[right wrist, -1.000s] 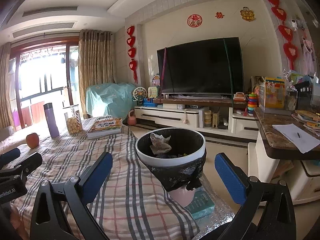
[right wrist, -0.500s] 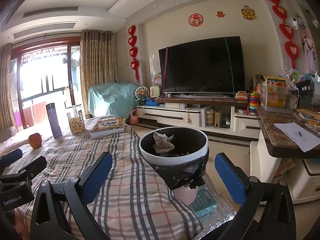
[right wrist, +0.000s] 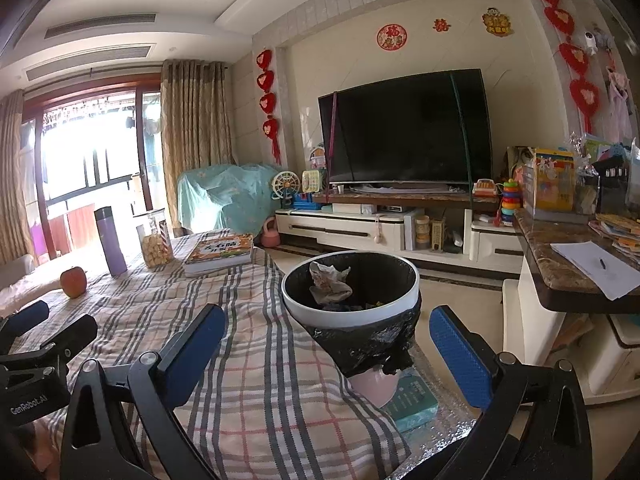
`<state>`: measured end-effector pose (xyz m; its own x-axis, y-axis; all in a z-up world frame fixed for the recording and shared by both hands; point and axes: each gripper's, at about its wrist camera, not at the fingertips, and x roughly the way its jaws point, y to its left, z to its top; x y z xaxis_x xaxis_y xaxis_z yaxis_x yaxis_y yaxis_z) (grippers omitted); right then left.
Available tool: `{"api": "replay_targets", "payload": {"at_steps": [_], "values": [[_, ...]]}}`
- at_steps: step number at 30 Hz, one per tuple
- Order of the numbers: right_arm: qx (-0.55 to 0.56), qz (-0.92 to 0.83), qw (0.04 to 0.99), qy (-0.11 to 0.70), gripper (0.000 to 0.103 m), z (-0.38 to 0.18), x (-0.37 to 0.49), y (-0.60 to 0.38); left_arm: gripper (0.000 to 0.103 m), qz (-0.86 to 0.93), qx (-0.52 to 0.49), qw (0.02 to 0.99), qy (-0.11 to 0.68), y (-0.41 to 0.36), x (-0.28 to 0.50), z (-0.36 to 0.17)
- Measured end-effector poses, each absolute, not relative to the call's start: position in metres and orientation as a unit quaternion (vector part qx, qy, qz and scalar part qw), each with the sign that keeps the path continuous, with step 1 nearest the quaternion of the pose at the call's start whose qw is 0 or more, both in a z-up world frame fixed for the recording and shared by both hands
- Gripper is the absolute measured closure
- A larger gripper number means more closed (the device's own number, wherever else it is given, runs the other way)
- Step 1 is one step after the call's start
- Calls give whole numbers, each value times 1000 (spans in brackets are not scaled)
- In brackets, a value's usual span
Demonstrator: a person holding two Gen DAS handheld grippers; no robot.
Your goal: Collect trash
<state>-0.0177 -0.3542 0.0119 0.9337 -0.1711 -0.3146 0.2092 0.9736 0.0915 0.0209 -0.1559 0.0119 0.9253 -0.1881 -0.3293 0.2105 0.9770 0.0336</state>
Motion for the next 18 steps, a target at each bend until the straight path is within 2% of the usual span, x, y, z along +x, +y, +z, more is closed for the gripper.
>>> {"api": "replay_targets", "payload": {"at_steps": [18], "values": [[63,-92,982,151,0,15,-19,-350,0,-106,39,979,171,-158,21,9]]}}
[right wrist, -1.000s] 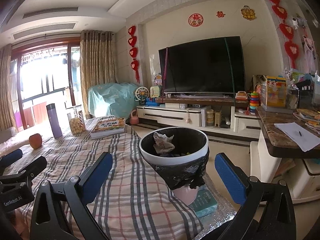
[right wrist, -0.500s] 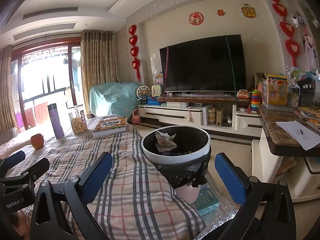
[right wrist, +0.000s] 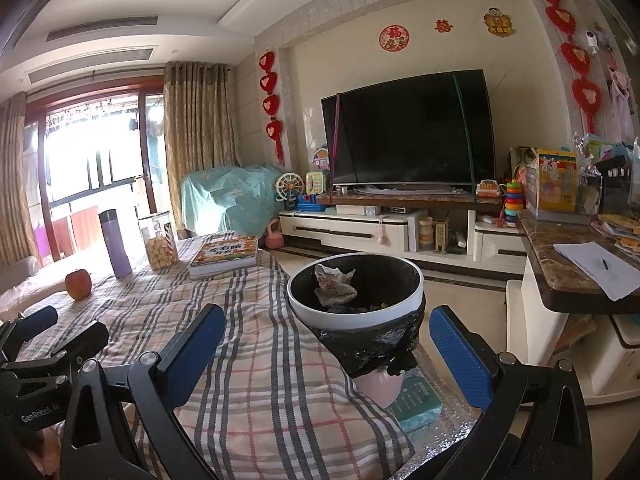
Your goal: Collect trash
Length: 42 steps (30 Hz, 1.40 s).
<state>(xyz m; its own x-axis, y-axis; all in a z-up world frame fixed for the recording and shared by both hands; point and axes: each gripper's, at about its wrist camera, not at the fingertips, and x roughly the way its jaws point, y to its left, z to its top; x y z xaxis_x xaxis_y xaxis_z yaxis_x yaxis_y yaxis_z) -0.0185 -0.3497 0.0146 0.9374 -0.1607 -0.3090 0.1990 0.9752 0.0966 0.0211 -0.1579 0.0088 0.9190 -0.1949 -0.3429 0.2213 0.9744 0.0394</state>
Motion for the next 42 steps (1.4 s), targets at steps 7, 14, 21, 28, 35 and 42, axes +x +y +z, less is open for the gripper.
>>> {"api": "replay_targets", "payload": {"at_steps": [7,14,21,28,35,42], "values": [[64,-91,982,152,0,15,-18,-350,0,-108,39,978,174,-158,22,8],[67,-89,982,150,0,17,-18,-348,0,-109,39,978,173,-158,22,8],[70,-88,982,151,0,18,-18,-346,0,-109,39,978,174,-158,22,8],[70,-89,982,151,0,17,-18,-346,0,-109,39,978,175,-158,22,8],[70,-89,982,151,0,17,-18,-347,0,-109,39,978,175,-158,22,8],[73,-87,982,151,0,16,-19,-344,0,-112,41,977,176,-160,25,7]]}}
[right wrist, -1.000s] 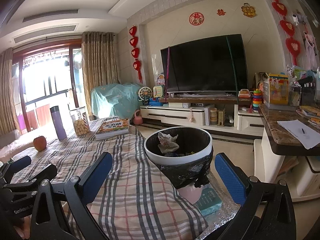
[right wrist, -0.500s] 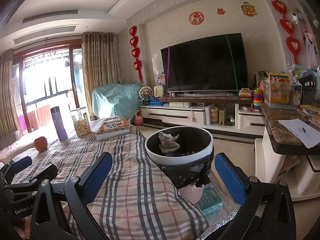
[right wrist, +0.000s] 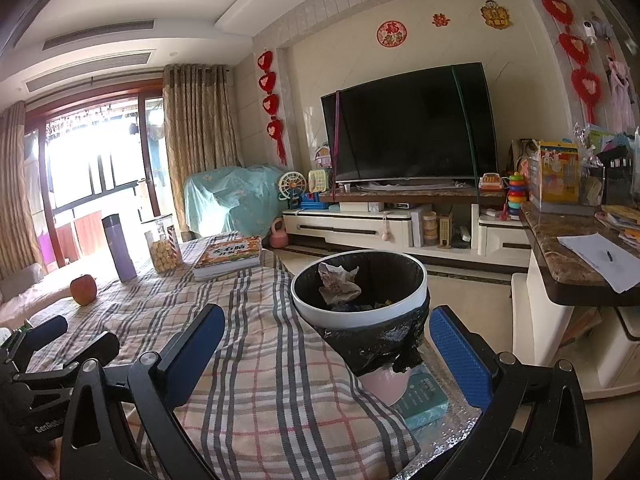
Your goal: Collect trash
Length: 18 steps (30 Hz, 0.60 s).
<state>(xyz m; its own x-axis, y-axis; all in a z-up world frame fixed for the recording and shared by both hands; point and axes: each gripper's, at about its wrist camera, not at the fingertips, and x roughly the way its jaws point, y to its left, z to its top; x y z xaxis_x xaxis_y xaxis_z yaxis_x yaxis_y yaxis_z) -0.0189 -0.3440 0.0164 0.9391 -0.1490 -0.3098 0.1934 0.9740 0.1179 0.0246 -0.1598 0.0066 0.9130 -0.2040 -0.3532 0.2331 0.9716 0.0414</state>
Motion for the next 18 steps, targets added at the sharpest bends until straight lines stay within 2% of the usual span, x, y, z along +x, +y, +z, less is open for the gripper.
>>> {"api": "replay_targets", "payload": {"at_steps": [18], "values": [[89,-83,979,165,0,13,-14,-343,0,-114,35,975,187,-161,34,3]]}}
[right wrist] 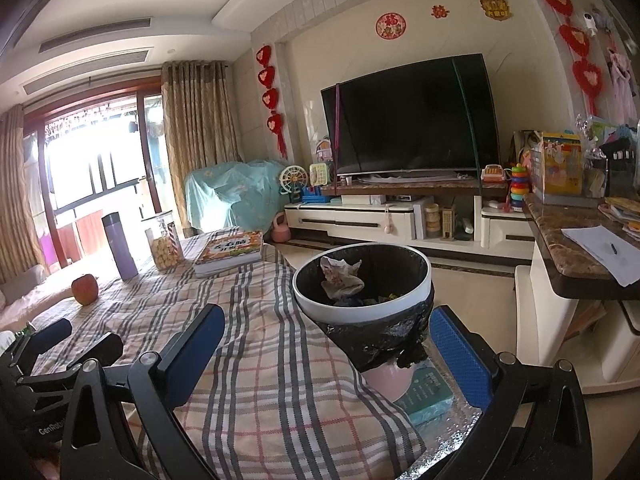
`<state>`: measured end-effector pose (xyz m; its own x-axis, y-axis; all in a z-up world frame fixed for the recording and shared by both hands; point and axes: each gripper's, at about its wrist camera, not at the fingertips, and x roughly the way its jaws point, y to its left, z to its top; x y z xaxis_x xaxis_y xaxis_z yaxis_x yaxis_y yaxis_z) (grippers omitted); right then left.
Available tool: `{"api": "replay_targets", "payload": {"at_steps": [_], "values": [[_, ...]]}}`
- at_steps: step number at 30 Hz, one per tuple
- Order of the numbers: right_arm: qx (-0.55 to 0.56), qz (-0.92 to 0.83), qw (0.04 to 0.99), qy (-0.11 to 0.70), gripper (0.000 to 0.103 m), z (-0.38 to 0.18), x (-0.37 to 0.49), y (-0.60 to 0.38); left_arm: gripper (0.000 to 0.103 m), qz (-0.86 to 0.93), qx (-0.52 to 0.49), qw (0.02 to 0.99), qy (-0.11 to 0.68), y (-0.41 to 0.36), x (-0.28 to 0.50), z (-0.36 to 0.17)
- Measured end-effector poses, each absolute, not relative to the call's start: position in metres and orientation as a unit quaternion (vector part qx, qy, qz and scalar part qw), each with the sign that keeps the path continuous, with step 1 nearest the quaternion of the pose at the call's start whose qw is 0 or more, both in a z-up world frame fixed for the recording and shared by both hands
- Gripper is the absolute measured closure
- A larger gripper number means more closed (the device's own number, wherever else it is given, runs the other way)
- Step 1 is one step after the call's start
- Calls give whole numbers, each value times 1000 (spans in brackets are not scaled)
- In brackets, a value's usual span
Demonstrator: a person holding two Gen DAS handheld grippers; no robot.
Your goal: Collect trash
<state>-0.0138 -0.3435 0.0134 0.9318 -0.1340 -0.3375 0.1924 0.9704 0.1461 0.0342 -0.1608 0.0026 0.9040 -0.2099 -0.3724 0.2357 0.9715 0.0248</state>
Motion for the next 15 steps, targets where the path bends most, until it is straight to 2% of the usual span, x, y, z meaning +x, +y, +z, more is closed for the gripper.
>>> {"api": "replay_targets", "payload": {"at_steps": [15], "values": [[100,-77,975,184,0,11,0,-347,0,-115,29,974,192,-156,42,2]]}}
